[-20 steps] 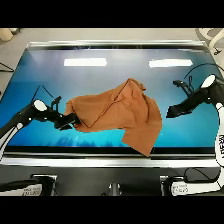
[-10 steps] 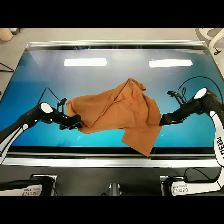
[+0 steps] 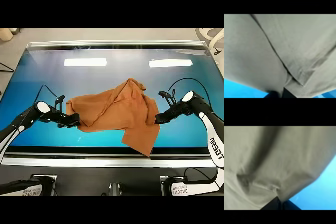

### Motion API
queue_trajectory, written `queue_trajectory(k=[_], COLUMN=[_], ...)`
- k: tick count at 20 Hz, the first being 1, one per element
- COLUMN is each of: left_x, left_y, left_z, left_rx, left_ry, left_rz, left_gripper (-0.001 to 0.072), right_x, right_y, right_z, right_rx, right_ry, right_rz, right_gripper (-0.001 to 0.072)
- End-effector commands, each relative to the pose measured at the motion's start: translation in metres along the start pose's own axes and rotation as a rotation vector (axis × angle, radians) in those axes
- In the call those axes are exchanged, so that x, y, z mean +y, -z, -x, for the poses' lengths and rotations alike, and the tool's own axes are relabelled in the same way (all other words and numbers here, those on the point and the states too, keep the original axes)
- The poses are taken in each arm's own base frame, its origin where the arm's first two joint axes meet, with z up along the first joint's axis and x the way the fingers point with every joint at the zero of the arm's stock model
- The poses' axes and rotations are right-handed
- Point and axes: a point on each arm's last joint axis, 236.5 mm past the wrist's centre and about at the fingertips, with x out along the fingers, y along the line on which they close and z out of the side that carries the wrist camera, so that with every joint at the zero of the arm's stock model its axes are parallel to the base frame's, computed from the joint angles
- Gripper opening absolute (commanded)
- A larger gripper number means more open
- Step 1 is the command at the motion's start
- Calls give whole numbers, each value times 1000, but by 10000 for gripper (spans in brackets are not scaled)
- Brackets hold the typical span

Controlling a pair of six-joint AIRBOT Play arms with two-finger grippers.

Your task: Fold the shirts.

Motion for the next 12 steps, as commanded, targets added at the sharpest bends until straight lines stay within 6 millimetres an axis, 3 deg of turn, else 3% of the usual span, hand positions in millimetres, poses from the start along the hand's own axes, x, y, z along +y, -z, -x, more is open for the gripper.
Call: queue_trajectory(k=[1, 2, 4, 5, 6, 7, 8, 9, 10, 11, 12], left_x=[-15, -25, -54, -74, -99, -125, -155, -184, -210, -228, -239], left_y=[-9, -18, -44, -57, -68, -70, -64, -49, -22, 9, 42], left_z=[22, 41, 101, 144, 201, 260, 329, 397, 469, 528, 579], left_rx=[-68, -123, -296, -411, -556, -699, -865, -1031, -1216, -1378, -1522], left_ry=[21, 25, 22, 20, 20, 30, 54, 95, 150, 201, 249], left_rz=[-73, -135, -256, -320, -396, -461, -526, -579, -627, -665, -693], left_gripper=[25, 25, 25, 25, 25, 25, 25, 25, 25, 25, 25], right_x=[6, 9, 21, 34, 50, 78, 112, 149, 188, 222, 252], right_y=[-30, -47, -90, -110, -124, -129, -120, -98, -64, -28, 9], right_z=[22, 46, 127, 187, 253, 332, 414, 484, 549, 593, 622], right_rx=[-97, -159, -358, -497, -645, -828, -1022, -1202, -1385, -1529, -1642], right_ry=[30, 69, 204, 303, 421, 550, 684, 802, 917, 995, 1046], right_rz=[79, 130, 260, 319, 374, 430, 481, 521, 554, 575, 591], right_gripper=[20, 20, 20, 20, 20, 19, 19, 19, 19, 19, 19])
